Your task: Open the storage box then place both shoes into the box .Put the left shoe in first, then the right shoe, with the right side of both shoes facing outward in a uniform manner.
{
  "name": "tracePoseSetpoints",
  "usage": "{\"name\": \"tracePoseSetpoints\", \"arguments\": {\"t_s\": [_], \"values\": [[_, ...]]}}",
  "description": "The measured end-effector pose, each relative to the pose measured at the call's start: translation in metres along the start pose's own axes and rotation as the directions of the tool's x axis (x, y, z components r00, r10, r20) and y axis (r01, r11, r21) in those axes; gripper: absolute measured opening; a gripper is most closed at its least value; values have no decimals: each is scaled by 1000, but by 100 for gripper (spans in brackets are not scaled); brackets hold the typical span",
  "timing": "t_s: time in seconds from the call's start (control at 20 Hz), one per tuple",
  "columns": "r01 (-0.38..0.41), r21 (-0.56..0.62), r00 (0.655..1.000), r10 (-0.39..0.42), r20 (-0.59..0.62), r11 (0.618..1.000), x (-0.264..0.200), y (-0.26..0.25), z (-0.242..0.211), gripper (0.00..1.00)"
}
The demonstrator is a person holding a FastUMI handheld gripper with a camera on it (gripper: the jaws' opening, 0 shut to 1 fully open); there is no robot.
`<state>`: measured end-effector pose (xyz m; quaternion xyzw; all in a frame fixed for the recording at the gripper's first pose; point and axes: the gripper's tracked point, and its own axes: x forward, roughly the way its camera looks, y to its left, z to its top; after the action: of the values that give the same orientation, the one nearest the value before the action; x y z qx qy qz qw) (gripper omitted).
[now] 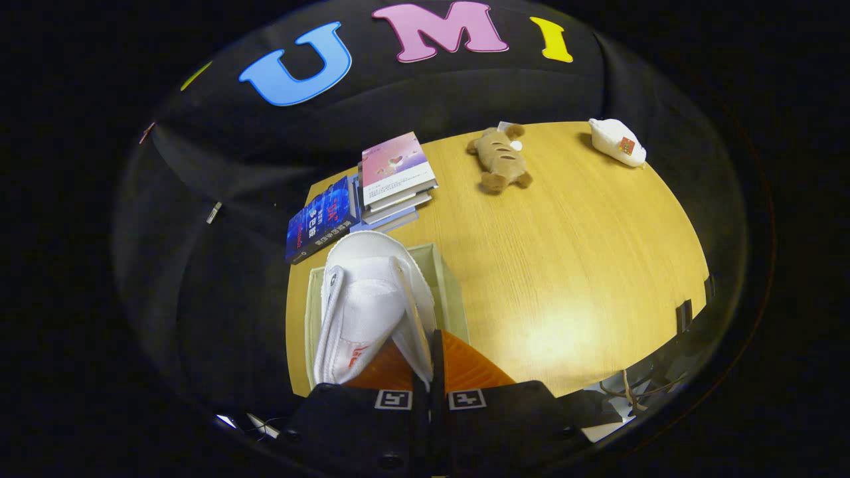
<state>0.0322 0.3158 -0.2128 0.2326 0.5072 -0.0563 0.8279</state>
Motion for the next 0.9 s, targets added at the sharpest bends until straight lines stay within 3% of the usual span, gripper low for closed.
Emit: {"name": "tracePoseSetpoints", "arguments": {"t_s": [0.15,0.45,0.7,0.9], "values": [[101,-74,995,-101,5,992,22,1,-12,5],[212,-110,976,-216,-31,971,50,-3,-36,5],[240,-122,970,-243,-9,963,59,-5,-40,8],[162,-114,987,-159,32,980,57,14,-28,54]]}}
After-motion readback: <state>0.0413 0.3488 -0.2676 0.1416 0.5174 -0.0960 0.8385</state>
